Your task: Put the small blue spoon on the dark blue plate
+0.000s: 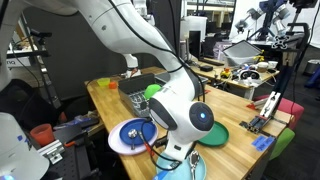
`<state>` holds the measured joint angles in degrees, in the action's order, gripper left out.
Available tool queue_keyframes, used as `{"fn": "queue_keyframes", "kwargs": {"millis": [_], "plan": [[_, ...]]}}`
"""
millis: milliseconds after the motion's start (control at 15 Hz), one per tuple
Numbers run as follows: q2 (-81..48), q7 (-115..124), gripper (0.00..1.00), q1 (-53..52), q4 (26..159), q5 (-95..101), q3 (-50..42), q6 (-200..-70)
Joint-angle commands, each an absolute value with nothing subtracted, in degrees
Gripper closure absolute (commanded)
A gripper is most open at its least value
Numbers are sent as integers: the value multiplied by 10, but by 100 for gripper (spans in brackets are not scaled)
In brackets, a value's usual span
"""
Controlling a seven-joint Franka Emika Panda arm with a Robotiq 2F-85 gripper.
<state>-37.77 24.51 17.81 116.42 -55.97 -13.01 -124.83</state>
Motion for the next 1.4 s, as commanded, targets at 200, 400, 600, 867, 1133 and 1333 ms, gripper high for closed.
{"fn": "queue_keyframes", "kwargs": {"millis": [200,400,600,867,1133,1333], "plan": [[-395,263,42,180,1144,-563,-138,-1232],[-394,264,62,181,1142,-564,-139,-1233],[-392,262,83,184,1139,-565,-140,-1229],[-383,252,93,187,1140,-572,-143,-1242],[-364,247,93,181,1148,-572,-156,-1278],[-337,231,93,175,1164,-566,-160,-1316]]}}
